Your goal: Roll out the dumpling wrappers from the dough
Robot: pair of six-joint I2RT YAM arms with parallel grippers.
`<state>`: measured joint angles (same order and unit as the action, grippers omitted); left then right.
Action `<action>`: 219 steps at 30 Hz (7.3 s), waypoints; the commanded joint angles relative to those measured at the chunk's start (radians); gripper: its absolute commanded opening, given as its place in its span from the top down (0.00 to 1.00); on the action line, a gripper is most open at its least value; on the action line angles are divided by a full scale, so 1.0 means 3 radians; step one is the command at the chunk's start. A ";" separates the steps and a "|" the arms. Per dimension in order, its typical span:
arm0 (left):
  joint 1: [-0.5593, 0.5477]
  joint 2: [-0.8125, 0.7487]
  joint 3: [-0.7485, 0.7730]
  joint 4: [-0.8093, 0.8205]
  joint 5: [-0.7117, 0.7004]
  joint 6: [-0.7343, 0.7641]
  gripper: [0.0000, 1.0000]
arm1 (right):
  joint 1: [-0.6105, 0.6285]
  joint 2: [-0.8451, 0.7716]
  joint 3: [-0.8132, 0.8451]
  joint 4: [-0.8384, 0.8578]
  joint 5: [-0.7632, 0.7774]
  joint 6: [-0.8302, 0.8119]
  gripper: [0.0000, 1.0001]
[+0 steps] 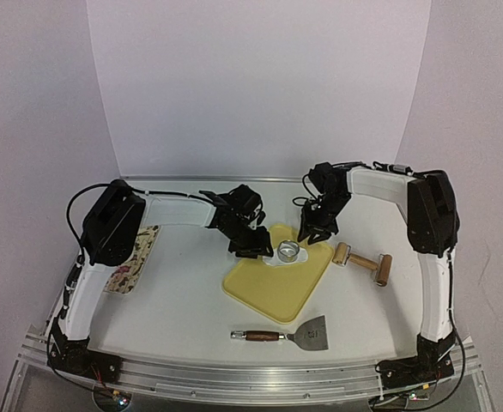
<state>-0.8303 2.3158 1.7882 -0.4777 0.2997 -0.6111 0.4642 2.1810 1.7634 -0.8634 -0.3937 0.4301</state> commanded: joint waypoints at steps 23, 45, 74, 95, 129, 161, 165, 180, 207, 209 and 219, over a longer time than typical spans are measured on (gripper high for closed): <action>0.0012 0.0119 0.0298 -0.0230 -0.0022 0.0022 0.53 | 0.0171 0.0281 0.0253 -0.0067 0.0145 -0.0170 0.85; 0.0007 0.0131 0.0231 -0.0259 -0.0024 -0.0096 0.54 | 0.0364 0.0438 0.0503 -0.0436 0.0772 -0.0503 1.00; -0.0003 0.0107 -0.0351 0.0485 -0.0187 -0.0071 1.00 | 0.0453 0.0728 0.0608 -0.0675 0.1009 -0.0441 1.00; -0.0291 -0.1106 -0.1627 0.1201 0.0122 -0.0067 1.00 | 0.0453 0.0814 0.0638 -0.0820 0.1204 -0.0329 1.00; -0.0326 -0.1084 -0.0757 0.1048 -0.0189 -0.0067 1.00 | 0.0455 0.0794 0.0618 -0.0838 0.1103 -0.0282 1.00; -0.0102 -0.1097 -0.1330 0.1274 -0.0245 -0.0417 0.11 | 0.0452 0.0667 0.0813 -0.0837 0.0705 -0.0350 0.93; -0.0097 -0.0957 -0.1184 0.1210 -0.0222 -0.0314 0.08 | 0.0454 0.0576 0.0853 -0.0838 0.0649 -0.0342 0.82; -0.0085 -0.1305 -0.1685 0.1406 -0.0105 -0.0114 0.01 | 0.0427 0.0311 0.0996 -0.0923 0.0687 -0.0249 0.65; 0.0029 -0.0570 -0.0587 0.1498 0.0645 -0.0724 0.54 | 0.0163 -0.1856 -0.1593 0.1363 -0.0471 -0.1009 0.44; 0.0042 -0.0618 -0.0666 0.1455 0.0521 -0.0731 0.49 | 0.0288 -0.1819 -0.1602 0.1362 -0.0249 -0.1046 0.43; 0.0273 -0.1187 -0.1313 0.1284 -0.0072 -0.0682 0.17 | 0.1019 -0.1471 -0.1555 0.1347 0.0332 -0.1156 0.33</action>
<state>-0.7839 2.0766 1.4298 -0.0691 0.3592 -0.8348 0.6852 1.6857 1.2816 -0.4811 -0.3659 0.1302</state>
